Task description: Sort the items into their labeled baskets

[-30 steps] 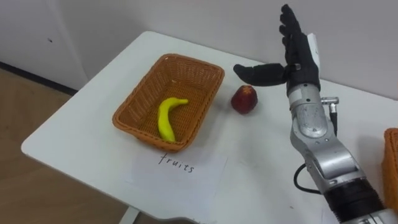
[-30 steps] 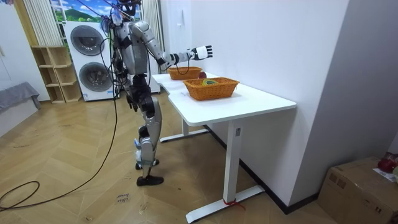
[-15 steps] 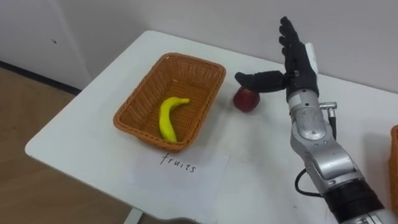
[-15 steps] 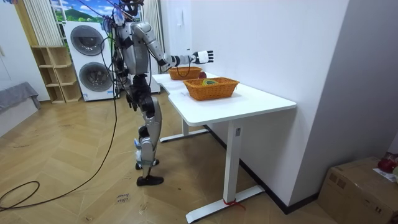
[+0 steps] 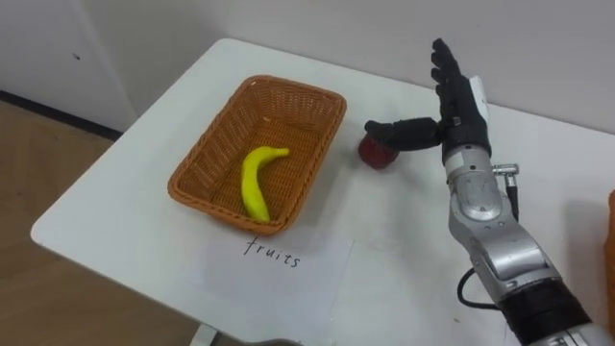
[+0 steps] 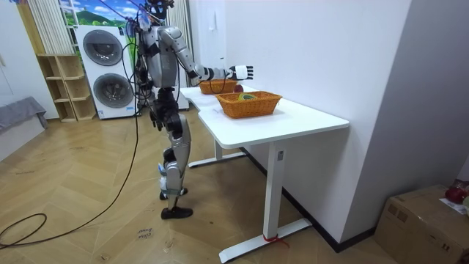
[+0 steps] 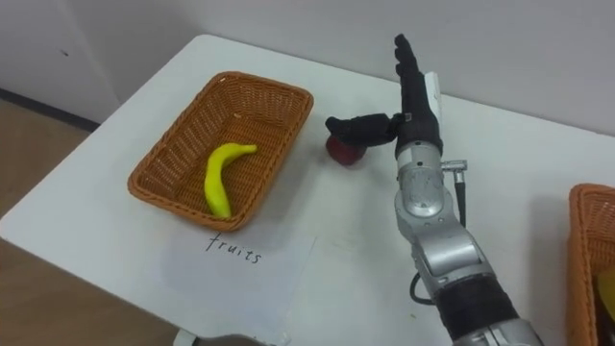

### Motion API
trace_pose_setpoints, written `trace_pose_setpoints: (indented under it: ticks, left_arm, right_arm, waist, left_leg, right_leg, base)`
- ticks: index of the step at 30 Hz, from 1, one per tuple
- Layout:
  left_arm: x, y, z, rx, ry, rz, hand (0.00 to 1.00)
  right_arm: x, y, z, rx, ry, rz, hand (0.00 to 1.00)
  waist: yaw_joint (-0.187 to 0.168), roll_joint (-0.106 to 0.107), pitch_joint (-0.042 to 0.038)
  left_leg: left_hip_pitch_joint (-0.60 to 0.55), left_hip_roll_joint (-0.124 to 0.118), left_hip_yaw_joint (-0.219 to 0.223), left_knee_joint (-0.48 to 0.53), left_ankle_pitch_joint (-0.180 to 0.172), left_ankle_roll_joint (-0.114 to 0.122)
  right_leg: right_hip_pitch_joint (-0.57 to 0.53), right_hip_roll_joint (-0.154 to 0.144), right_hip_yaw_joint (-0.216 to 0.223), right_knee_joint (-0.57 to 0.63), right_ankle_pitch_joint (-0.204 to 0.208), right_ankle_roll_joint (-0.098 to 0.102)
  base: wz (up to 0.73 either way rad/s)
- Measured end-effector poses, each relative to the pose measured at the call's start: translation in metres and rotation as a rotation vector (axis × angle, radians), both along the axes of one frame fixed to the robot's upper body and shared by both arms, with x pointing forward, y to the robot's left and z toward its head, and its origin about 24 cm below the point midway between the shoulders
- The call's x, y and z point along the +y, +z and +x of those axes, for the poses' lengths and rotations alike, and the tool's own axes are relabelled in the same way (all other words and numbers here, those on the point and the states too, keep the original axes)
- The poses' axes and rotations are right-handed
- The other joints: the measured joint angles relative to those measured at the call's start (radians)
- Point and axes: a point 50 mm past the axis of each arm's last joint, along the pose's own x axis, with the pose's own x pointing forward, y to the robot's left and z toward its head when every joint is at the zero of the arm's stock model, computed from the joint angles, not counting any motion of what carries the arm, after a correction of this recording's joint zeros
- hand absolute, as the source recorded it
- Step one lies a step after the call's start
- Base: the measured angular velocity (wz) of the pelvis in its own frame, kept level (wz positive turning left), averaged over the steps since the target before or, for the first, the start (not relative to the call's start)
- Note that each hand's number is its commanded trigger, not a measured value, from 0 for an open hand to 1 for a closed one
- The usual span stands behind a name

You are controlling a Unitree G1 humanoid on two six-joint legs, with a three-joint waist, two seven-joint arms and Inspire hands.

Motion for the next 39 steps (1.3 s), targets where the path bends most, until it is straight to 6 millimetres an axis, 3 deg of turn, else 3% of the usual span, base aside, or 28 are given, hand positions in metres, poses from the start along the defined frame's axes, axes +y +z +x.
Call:
trace_pose_setpoints:
  ticks: [6,21,31,39]
  left_arm:
    - [-0.002,0.000,0.002,-0.004,-0.018,0.001,0.00]
    - [-0.007,-0.002,-0.003,-0.017,0.043,-0.048,0.00]
    - [-0.011,-0.003,-0.003,-0.009,0.025,-0.088,0.00]
    - [-0.008,-0.002,-0.003,-0.008,0.011,-0.091,0.00]
  right_arm:
    - [-0.003,-0.018,-0.002,0.084,0.017,-0.022,0.00]
    - [-0.001,-0.020,-0.002,0.088,0.059,-0.104,0.00]
    - [-0.001,-0.030,-0.004,0.130,0.065,-0.133,0.00]
    - [-0.002,-0.031,-0.003,0.137,0.062,-0.138,0.00]
  waist:
    - [0.003,0.000,0.0021]
    - [0.004,-0.001,0.0041]
    - [0.005,-0.010,0.0143]
    - [0.005,-0.011,0.0141]
  left_leg:
    - [-0.005,0.000,0.007,0.000,0.000,0.001]
    - [-0.009,0.000,0.009,-0.001,0.001,0.001]
    - [-0.015,0.000,0.006,-0.001,0.001,0.001]
    - [-0.016,0.000,-0.003,-0.001,0.001,0.001]
  right_leg:
    - [-0.003,-0.001,0.014,0.001,0.000,0.000]
    - [-0.009,-0.002,0.007,0.001,0.000,0.000]
    - [-0.014,-0.008,-0.002,0.002,0.000,0.000]
    - [-0.013,-0.003,-0.014,0.002,0.000,0.000]
  base:
    - [-0.03]
    - [0.00]
    - [0.00]
    - [0.01]
